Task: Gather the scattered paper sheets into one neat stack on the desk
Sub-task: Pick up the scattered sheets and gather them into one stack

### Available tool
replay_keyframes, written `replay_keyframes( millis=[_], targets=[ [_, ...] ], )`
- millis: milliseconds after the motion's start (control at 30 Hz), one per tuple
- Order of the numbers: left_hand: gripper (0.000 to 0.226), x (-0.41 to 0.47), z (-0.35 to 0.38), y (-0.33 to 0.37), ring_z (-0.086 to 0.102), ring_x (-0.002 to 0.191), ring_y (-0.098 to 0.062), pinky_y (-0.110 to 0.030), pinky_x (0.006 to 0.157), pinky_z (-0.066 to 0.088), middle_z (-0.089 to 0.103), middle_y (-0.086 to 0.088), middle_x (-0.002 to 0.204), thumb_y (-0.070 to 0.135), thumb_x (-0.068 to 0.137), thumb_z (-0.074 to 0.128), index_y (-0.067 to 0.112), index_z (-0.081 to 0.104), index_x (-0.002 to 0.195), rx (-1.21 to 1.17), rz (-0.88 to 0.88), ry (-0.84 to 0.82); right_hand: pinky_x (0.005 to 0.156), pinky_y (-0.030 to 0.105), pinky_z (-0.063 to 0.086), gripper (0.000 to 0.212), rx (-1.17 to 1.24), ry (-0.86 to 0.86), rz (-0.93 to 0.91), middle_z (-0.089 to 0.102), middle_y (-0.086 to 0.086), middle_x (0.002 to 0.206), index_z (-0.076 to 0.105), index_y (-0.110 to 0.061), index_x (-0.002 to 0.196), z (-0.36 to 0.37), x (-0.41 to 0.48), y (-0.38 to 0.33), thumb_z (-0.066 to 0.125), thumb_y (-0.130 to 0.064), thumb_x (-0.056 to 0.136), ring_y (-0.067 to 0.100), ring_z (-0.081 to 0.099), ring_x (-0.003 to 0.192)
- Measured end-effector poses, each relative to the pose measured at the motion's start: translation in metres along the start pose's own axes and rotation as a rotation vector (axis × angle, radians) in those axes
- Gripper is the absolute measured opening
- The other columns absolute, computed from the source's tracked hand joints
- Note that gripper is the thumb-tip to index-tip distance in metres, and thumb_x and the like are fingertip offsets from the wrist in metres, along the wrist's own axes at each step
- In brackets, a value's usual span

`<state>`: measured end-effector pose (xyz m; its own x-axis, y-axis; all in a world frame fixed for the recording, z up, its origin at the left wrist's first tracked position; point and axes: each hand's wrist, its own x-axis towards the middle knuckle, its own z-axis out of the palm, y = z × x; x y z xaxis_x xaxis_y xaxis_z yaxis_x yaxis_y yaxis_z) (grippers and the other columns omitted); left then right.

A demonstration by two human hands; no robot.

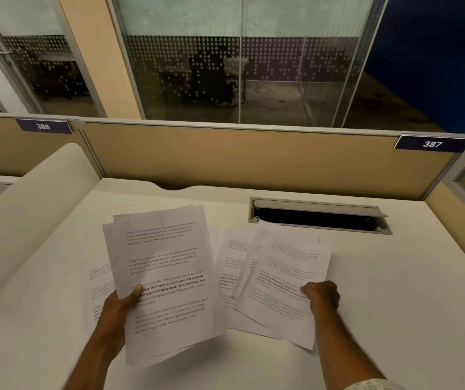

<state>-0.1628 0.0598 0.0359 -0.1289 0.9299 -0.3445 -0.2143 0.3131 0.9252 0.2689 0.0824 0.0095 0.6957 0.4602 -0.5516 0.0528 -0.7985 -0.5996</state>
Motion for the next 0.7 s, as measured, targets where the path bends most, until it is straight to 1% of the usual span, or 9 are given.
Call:
replay_keyframes(
  millis=[133, 200, 300, 367, 467, 533, 600, 667, 700],
  targets=[
    [0.035, 0.001, -0.008, -0.001, 0.074, 0.089, -0.049, -0.064, 0.073, 0.060, 0.077, -0.022, 0.110, 0.019, 0.093, 0.062, 0.014, 0.061, 0.127, -0.008, -0.004, 0.012, 0.079, 0.040, 0.059, 0.033, 0.026, 0.005, -0.132, 0.073, 0.023, 0.111, 0.070, 0.003, 0.110, 0.012, 0.001, -0.011, 0.077, -0.015, 0.083, 0.040, 0.071, 0.094],
    [0.033, 0.001, -0.012, -0.002, 0.075, 0.088, -0.047, -0.062, 0.071, 0.061, 0.077, -0.022, 0.110, 0.019, 0.093, 0.062, 0.015, 0.063, 0.125, -0.014, -0.009, 0.027, 0.082, 0.044, 0.059, 0.037, -0.008, 0.053, -0.176, 0.072, 0.023, 0.114, 0.070, 0.002, 0.110, 0.022, 0.006, -0.016, 0.078, -0.021, 0.082, 0.041, 0.069, 0.098],
    [0.025, 0.003, -0.016, -0.001, 0.076, 0.084, -0.045, -0.058, 0.068, 0.062, 0.078, -0.019, 0.105, 0.018, 0.093, 0.062, 0.019, 0.066, 0.118, -0.023, -0.009, 0.056, 0.086, 0.048, 0.055, 0.049, -0.254, 0.147, -0.126, 0.055, 0.022, 0.124, 0.063, -0.002, 0.115, 0.036, 0.010, -0.017, 0.077, -0.036, 0.082, 0.038, 0.055, 0.112],
    [0.023, 0.005, -0.017, 0.000, 0.076, 0.083, -0.045, -0.060, 0.068, 0.062, 0.079, -0.018, 0.103, 0.018, 0.094, 0.061, 0.022, 0.065, 0.116, -0.021, -0.004, 0.066, 0.089, 0.049, 0.051, 0.051, -0.319, 0.156, -0.077, 0.046, 0.020, 0.127, 0.058, -0.004, 0.119, 0.041, 0.010, -0.021, 0.076, -0.035, 0.082, 0.036, 0.049, 0.116],
    [0.026, 0.008, -0.016, 0.003, 0.076, 0.082, -0.046, -0.062, 0.068, 0.062, 0.079, -0.018, 0.102, 0.020, 0.091, 0.062, 0.023, 0.064, 0.116, -0.023, 0.000, 0.063, 0.109, 0.051, 0.041, 0.057, -0.102, 0.106, 0.019, 0.040, 0.019, 0.142, 0.039, -0.005, 0.141, 0.046, 0.015, -0.026, 0.061, -0.030, 0.095, 0.036, 0.044, 0.129],
    [0.030, 0.010, -0.016, 0.004, 0.076, 0.083, -0.046, -0.061, 0.068, 0.062, 0.079, -0.019, 0.103, 0.023, 0.086, 0.064, 0.020, 0.064, 0.116, -0.024, 0.002, 0.059, 0.115, 0.052, 0.034, 0.064, 0.018, 0.057, 0.091, 0.041, 0.019, 0.147, 0.029, -0.010, 0.147, 0.046, 0.019, -0.028, 0.058, -0.035, 0.096, 0.036, 0.043, 0.134],
    [0.033, 0.012, -0.015, 0.004, 0.076, 0.084, -0.046, -0.060, 0.068, 0.062, 0.078, -0.020, 0.104, 0.024, 0.084, 0.065, 0.019, 0.065, 0.117, -0.026, -0.001, 0.047, 0.110, 0.051, 0.041, 0.055, 0.057, 0.049, 0.138, 0.054, 0.021, 0.135, 0.042, -0.007, 0.136, 0.041, 0.024, -0.027, 0.063, -0.031, 0.092, 0.036, 0.059, 0.114],
    [0.036, 0.015, -0.013, 0.004, 0.075, 0.086, -0.047, -0.059, 0.069, 0.062, 0.078, -0.021, 0.106, 0.024, 0.084, 0.066, 0.017, 0.065, 0.119, -0.034, -0.006, 0.031, 0.093, 0.051, 0.056, 0.039, 0.015, 0.033, 0.048, 0.069, 0.024, 0.112, 0.061, 0.003, 0.115, 0.032, 0.028, -0.029, 0.070, -0.018, 0.084, 0.038, 0.067, 0.090],
    [0.037, 0.016, -0.012, 0.004, 0.075, 0.087, -0.047, -0.059, 0.069, 0.062, 0.077, -0.022, 0.108, 0.024, 0.084, 0.066, 0.016, 0.065, 0.120, -0.040, -0.006, 0.023, 0.088, 0.049, 0.058, 0.033, 0.025, 0.020, -0.034, 0.071, 0.024, 0.109, 0.066, 0.004, 0.110, 0.028, 0.029, -0.031, 0.070, -0.012, 0.083, 0.039, 0.069, 0.090]
  ],
)
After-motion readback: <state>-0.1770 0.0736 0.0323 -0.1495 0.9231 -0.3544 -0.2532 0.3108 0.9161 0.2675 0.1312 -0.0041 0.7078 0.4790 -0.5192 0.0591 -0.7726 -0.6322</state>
